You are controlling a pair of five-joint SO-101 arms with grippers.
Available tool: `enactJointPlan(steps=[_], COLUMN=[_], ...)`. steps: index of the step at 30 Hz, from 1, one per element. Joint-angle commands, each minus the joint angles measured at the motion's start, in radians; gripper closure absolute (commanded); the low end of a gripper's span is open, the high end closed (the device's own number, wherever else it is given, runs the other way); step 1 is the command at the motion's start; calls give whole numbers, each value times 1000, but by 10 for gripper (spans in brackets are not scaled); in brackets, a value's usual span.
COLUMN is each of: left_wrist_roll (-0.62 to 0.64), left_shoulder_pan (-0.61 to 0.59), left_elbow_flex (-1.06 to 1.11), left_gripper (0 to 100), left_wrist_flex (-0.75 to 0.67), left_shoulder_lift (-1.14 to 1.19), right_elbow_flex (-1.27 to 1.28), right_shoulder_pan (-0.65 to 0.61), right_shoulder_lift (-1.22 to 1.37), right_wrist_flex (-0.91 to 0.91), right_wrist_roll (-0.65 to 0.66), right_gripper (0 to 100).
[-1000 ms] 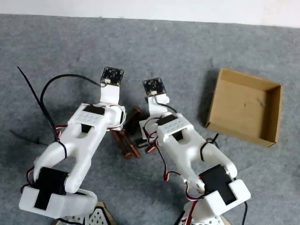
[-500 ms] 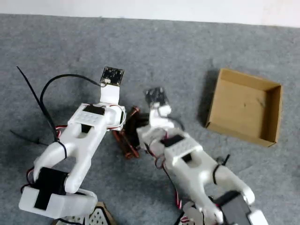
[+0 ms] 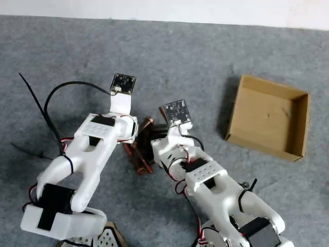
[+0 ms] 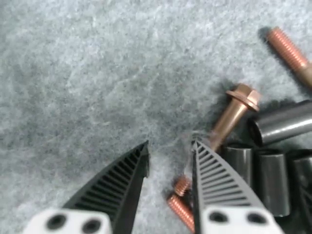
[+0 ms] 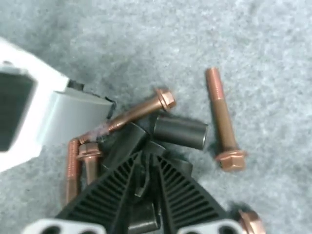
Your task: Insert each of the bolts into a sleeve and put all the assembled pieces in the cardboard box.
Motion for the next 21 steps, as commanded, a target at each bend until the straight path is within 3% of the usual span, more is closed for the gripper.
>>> enactJointPlan(steps=[1,6,13,21], left_wrist_roll=[9,9,9,9], left_shoulder_pan=[-5,-5,-5,-5], left_elbow_flex=[-42,-42,-42,-42], left_gripper=[858,859,859,858], left_wrist_flex=[-12,-12,-12,-17], left_shoulder_lift=[-4,-4,-5,-5], right_elbow_flex=[-4,-4,-8,-111], right_shoulder_pan=[1,8,16,-12], right_shoulder_lift=[-38,-38,-36,162], right_wrist_flex=[-30,-28,48,157], right_wrist_roll=[-3,-3,-8,-8], right_gripper=[994,968,769,769])
